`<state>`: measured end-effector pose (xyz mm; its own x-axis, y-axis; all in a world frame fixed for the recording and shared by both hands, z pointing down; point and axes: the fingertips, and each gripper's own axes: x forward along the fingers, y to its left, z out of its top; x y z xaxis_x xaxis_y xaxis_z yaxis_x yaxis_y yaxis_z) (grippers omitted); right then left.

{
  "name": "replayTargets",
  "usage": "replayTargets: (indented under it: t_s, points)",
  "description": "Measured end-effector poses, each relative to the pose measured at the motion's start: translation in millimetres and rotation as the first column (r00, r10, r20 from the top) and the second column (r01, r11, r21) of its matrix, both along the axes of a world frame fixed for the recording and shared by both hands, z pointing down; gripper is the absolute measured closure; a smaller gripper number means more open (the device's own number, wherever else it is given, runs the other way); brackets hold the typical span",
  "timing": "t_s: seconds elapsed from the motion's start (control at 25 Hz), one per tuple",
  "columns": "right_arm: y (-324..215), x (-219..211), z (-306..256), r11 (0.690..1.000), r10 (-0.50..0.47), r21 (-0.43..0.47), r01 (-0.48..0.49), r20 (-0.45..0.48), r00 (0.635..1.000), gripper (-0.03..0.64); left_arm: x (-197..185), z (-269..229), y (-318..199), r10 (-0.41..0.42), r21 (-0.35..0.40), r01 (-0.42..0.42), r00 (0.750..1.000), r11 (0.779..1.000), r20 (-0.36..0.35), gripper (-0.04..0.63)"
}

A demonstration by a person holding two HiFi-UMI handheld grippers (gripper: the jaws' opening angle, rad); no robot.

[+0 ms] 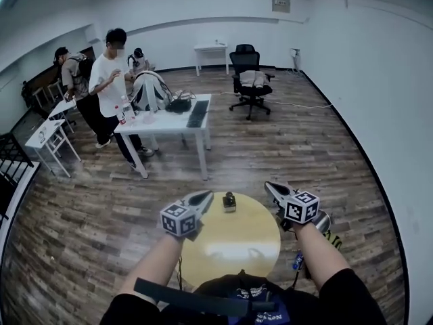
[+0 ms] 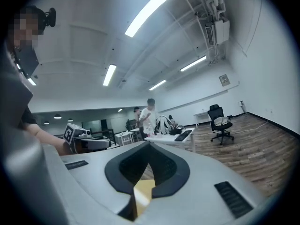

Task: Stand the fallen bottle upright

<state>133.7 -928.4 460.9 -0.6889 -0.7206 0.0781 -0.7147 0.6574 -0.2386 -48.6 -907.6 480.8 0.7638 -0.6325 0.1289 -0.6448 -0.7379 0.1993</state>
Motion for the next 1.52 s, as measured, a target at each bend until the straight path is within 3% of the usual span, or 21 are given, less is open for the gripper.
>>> replayTargets:
  t_s: [0.12,0.4,0.76,1.52]
  points:
    - [8.0,1.1,-7.1,1.000,-0.001,0.003,0.001,0.006,1.000,0.599,-1.8,-12.8,7.3,-0.012,0.017,0.012,1.000,1.000,-0.003,0.591]
    - [7.1,-33.9,-39.0,0.998,0.034,0.054,-0.035,0.016,0.999,0.600,-45.2,-37.0,-0.3,0.004,0.055,-0.004,1.000,0.998,-0.003,0.591]
    - [7.5,-90.0,-20.1,0.998,0.054,0.035,-0.054,-0.008,0.999,0.600,-89.5,-31.7,-7.8,0.046,0.064,-0.046,0.999,0.997,-0.007,0.591]
    - [4.3,-91.1,-6.9,0.999,0.036,0.001,-0.036,-0.036,0.999,0.601,-87.4,-25.6,1.8,0.043,0.053,-0.042,0.999,0.998,-0.020,0.591]
